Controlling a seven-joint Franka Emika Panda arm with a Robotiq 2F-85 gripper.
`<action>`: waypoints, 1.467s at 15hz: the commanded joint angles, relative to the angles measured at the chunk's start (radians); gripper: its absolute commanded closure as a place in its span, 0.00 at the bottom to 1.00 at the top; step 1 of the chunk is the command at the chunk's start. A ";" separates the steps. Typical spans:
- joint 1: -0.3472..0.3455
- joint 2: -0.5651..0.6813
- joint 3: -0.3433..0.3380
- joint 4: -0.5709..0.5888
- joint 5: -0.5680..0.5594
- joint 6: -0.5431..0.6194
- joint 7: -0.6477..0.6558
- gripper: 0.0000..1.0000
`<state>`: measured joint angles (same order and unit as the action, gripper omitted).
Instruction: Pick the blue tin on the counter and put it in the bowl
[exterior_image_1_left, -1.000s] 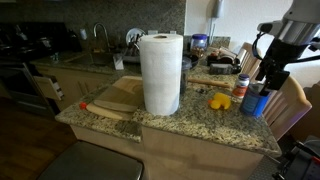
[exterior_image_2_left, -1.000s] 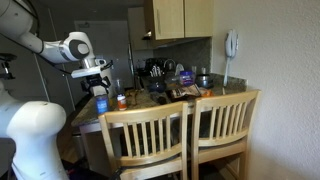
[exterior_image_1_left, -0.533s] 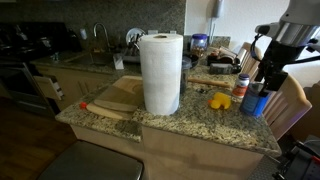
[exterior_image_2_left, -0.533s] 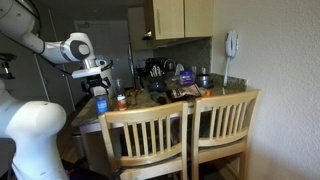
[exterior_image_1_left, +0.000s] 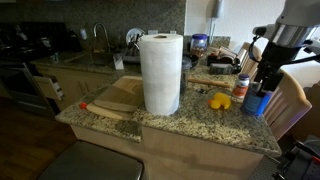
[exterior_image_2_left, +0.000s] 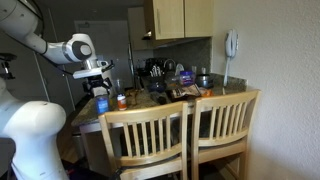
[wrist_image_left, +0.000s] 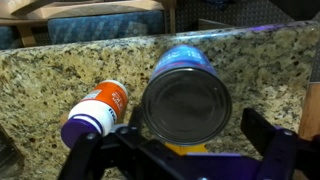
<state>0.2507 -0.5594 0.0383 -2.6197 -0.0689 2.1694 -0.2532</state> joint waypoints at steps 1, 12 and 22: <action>-0.014 0.000 0.014 0.002 0.009 -0.002 -0.007 0.00; -0.051 -0.015 0.063 0.014 -0.055 -0.038 0.125 0.00; -0.051 0.003 0.064 -0.002 -0.039 -0.001 0.124 0.00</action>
<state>0.1980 -0.5737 0.1111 -2.6142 -0.1337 2.1553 -0.1097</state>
